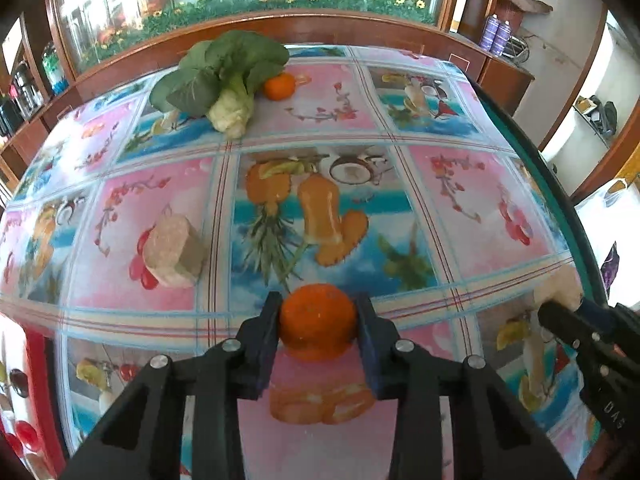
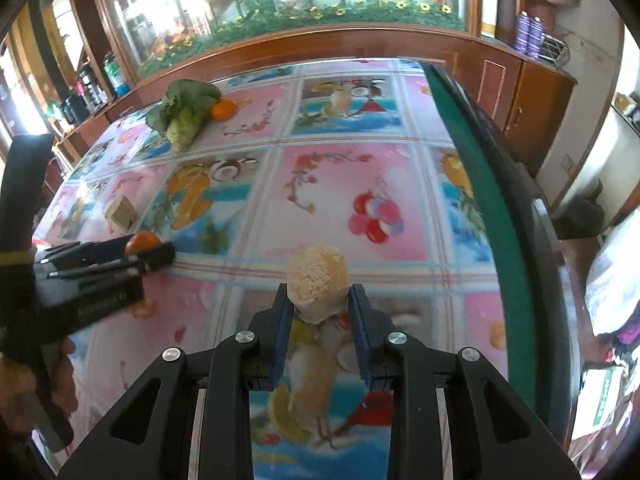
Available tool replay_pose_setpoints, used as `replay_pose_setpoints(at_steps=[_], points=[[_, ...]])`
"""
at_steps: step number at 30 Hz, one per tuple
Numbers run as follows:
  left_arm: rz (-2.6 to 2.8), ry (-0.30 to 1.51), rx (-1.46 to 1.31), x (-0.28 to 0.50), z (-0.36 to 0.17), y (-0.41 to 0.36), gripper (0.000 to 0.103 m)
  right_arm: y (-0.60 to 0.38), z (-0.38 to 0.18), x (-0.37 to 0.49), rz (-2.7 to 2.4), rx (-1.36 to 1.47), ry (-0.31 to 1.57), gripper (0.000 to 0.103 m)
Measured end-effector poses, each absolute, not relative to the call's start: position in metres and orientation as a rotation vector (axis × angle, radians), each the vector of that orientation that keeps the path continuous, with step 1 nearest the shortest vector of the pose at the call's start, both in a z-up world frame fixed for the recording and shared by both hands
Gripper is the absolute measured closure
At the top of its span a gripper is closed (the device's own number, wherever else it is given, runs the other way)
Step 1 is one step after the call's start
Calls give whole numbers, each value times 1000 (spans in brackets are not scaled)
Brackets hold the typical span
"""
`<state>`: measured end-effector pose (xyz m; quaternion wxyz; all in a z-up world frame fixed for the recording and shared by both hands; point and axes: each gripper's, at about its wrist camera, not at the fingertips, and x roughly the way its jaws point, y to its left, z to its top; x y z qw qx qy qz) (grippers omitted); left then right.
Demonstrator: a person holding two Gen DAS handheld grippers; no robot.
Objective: Organize fruits
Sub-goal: 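Grasp the orange with the left gripper while the right gripper grasps a beige cylinder, then carry the orange and beige cylinder over the tray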
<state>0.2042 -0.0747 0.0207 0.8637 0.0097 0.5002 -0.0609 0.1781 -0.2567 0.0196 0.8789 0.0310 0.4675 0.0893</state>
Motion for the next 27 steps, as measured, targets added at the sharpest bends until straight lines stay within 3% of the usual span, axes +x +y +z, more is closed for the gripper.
replay_pose_setpoints(at_steps=[27], points=[[-179,1070,-91,45,41,10,65,-184,23,62,265,53,1032,75]])
